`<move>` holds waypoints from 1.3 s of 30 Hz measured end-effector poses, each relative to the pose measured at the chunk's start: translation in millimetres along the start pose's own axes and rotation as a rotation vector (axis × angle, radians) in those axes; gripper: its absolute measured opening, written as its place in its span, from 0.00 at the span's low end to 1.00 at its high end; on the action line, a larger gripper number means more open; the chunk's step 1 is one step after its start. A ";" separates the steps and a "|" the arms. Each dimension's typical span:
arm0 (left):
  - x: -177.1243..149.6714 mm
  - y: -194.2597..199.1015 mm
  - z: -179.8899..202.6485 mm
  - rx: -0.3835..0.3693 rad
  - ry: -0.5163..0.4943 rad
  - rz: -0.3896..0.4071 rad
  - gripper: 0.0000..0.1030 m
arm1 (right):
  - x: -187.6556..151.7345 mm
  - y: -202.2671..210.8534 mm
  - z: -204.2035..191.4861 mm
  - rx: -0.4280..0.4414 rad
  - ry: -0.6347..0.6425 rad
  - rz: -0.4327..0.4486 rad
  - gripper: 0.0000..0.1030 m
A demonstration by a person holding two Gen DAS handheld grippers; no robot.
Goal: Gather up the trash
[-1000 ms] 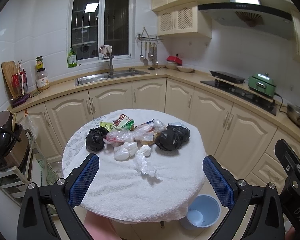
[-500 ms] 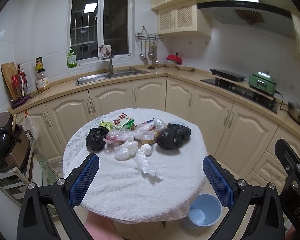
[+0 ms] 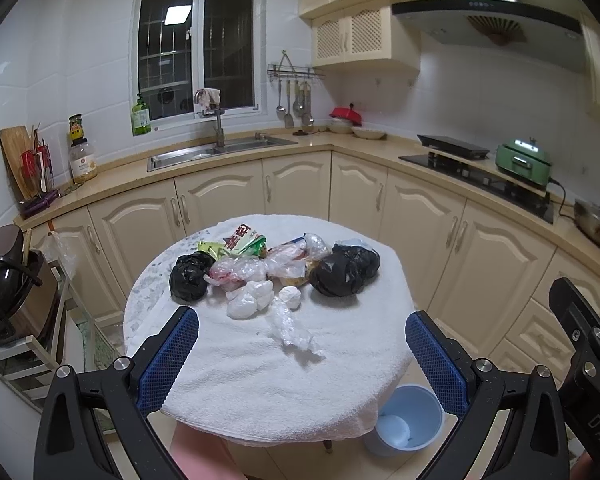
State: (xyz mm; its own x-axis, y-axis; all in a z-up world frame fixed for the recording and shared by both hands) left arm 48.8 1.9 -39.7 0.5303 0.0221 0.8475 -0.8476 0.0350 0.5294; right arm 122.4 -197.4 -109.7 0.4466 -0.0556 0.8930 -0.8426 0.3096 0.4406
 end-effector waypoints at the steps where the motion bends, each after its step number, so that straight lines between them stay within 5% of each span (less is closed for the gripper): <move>1: 0.0 -0.1 -0.1 -0.001 0.000 -0.001 0.99 | -0.9 -1.1 1.4 -0.001 -0.001 -0.001 1.00; 21: 4.5 -13.4 -15.3 -0.012 0.011 -0.035 0.98 | -1.3 -11.6 -12.8 0.013 0.012 -0.040 1.00; 39: 3.4 -69.8 -104.0 0.009 0.077 -0.190 0.96 | -20.7 -59.3 -102.3 0.085 0.070 -0.196 1.00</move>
Point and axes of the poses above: each gripper's, at about its wrist camera, not at the fingertips, and y roughly against the way its jaws point, z to its right, x to its top, the point moved 7 cm from there along -y, roughly the way its jaws point, and after that the axes turned 2 degrees about y, right-handed, at the moved point
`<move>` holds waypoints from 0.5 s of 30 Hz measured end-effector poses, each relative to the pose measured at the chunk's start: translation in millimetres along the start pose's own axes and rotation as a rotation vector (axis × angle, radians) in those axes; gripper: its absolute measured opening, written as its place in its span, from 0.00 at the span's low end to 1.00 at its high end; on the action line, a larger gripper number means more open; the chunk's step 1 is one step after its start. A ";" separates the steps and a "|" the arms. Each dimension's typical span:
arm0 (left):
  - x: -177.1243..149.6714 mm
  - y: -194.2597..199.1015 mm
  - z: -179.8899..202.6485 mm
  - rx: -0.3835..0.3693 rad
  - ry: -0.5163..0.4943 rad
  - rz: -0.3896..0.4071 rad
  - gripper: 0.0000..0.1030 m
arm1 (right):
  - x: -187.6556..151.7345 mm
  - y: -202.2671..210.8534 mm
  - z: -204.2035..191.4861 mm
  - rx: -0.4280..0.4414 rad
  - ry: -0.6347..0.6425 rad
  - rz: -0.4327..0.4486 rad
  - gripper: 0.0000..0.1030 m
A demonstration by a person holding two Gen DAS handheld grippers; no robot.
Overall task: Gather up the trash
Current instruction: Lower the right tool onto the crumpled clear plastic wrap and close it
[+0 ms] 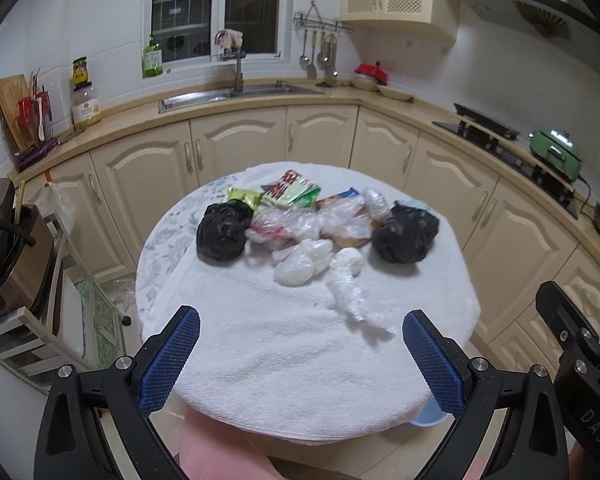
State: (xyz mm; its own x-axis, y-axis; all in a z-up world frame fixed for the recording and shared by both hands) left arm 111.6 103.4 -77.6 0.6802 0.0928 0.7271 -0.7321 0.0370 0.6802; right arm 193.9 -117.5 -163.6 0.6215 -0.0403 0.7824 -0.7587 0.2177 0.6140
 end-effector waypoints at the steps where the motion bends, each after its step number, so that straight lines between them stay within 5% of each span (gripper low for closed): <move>1: 0.1 -4.0 -5.7 0.001 0.003 -0.011 0.95 | -1.0 -3.2 -4.8 0.004 0.004 -0.009 1.00; 15: 2.0 -94.2 -79.6 0.023 0.042 -0.195 0.86 | -27.5 -92.1 -81.1 0.032 0.069 -0.219 1.00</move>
Point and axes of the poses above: each gripper's, at about its wrist camera, not at the fingertips, and y roughly against the way its jaws point, z to its right, x to its top, the point moved 7 cm from there along -y, roughly the way its jaws point, and after that the axes turned 2 degrees about y, right-handed, at the moved point
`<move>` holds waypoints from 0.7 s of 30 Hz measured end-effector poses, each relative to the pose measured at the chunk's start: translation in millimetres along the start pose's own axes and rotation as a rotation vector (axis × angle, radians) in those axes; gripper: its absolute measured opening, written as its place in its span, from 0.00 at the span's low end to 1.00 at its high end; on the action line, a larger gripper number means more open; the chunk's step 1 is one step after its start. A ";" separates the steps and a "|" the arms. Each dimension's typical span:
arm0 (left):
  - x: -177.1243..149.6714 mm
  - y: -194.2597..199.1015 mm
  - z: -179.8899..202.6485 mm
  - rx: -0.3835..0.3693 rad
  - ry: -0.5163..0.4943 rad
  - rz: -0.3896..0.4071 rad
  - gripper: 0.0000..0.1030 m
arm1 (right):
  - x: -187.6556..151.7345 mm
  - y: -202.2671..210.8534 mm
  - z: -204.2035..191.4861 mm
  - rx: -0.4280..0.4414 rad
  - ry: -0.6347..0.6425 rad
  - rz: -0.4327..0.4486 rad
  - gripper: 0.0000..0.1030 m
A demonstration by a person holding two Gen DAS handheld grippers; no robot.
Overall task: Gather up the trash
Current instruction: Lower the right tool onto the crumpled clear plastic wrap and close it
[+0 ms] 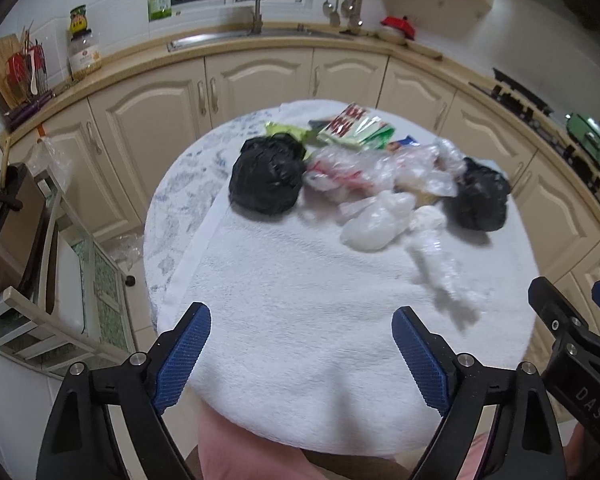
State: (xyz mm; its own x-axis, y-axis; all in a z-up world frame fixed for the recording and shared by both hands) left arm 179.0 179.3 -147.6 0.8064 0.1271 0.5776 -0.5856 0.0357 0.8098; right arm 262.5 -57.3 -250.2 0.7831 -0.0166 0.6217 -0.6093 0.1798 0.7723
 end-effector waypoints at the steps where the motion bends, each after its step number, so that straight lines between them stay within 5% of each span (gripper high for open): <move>1: 2.5 -9.3 -5.5 0.002 0.005 -0.014 0.86 | -0.1 -8.0 -3.7 0.001 0.001 -0.016 1.00; 15: 36.3 -108.9 -25.9 -0.014 0.027 -0.146 0.88 | -1.8 -106.9 -49.7 0.043 0.069 -0.193 0.97; 18: 38.3 -126.3 -22.1 -0.012 0.034 -0.174 0.88 | -3.2 -119.5 -55.9 0.052 0.087 -0.212 0.86; 21: 40.4 -139.9 -18.6 -0.022 0.045 -0.201 0.88 | -7.4 -131.8 -54.0 0.064 0.069 -0.247 0.57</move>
Point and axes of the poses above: each gripper's, at about its wrist camera, not at the fingertips, and y roughly against the way its jaws point, z to its right, x to its top, the point moved 7 cm from there along -y, roughly the way its jaws point, and after that the axes turned 2 degrees about y, right-handed, at the moved point
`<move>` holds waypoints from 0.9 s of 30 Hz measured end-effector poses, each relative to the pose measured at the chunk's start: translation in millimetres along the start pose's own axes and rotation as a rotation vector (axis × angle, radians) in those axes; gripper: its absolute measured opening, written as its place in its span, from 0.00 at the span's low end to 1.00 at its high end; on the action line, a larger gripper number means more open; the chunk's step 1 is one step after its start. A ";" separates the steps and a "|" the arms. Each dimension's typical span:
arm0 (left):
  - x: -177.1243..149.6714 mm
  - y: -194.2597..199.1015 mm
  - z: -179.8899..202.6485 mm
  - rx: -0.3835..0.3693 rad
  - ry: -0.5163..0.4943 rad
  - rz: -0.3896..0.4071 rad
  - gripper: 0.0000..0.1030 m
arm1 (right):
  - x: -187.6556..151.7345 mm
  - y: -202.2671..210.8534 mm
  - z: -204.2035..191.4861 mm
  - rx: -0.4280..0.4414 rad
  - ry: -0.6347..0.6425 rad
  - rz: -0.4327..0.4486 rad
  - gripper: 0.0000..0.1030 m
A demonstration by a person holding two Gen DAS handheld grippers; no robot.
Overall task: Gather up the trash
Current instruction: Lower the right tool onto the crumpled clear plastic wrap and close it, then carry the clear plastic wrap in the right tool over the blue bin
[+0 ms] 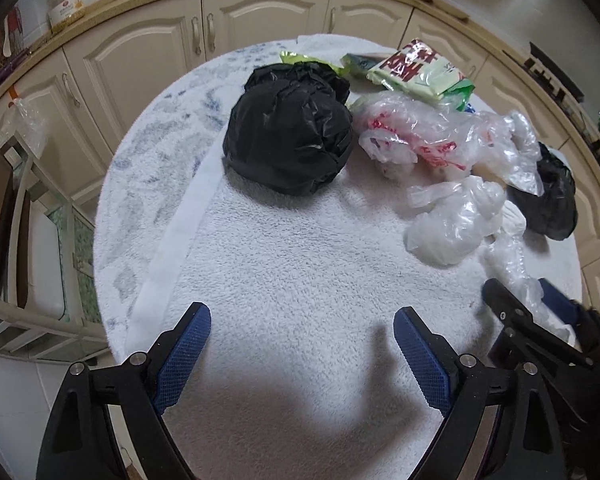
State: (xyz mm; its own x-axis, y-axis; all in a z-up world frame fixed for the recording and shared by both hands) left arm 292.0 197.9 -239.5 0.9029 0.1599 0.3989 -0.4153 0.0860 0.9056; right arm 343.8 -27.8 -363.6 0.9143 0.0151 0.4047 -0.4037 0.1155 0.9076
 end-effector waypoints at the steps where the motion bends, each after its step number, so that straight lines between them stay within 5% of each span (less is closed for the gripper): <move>1: 0.9 -3.0 1.3 -0.001 0.001 -0.007 0.88 | 0.3 0.6 0.9 0.040 -0.020 0.010 0.45; 2: 2.0 -6.3 3.2 -0.001 0.002 -0.015 0.88 | 0.2 1.3 2.2 0.070 -0.031 0.006 0.28; 3: 3.8 -8.0 4.5 -0.002 0.004 -0.017 0.88 | 0.8 2.5 4.9 0.073 -0.036 0.008 0.25; 6: 8.7 -11.6 13.0 -0.016 0.005 -0.022 0.89 | 0.9 7.7 14.8 0.020 -0.028 0.037 0.23; 10: 15.8 -13.9 34.0 -0.071 -0.006 -0.028 0.95 | -0.7 17.5 32.9 0.078 -0.090 0.054 0.23; 20: 42.3 -28.8 98.8 -0.105 -0.161 0.021 0.99 | 11.4 29.3 88.0 0.040 -0.195 0.104 0.23; 23: 45.0 -45.4 111.4 -0.115 -0.193 0.017 0.85 | 13.2 23.5 100.9 0.026 -0.220 0.096 0.23; 25: 45.3 -58.3 110.8 -0.097 -0.194 -0.004 0.60 | 13.9 19.1 107.0 0.017 -0.238 0.087 0.23; 27: 47.6 -69.7 113.9 -0.095 -0.208 -0.014 0.57 | 10.2 17.6 109.1 0.018 -0.251 0.081 0.23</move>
State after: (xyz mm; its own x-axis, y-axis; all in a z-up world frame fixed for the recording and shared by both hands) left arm 376.5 87.5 -267.2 0.9080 -0.0472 0.4163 -0.4021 0.1802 0.8977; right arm 342.4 -134.0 -331.2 0.8430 -0.2236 0.4893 -0.4780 0.1063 0.8719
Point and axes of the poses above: each gripper's, at about its wrist camera, not at the fingertips, and y roughly against the way its jaws point, z to its right, x to its top, the point moved 7 cm from there along -y, roughly the way its jaws point, and after that the axes turned 2 degrees about y, right-handed, at the moved point
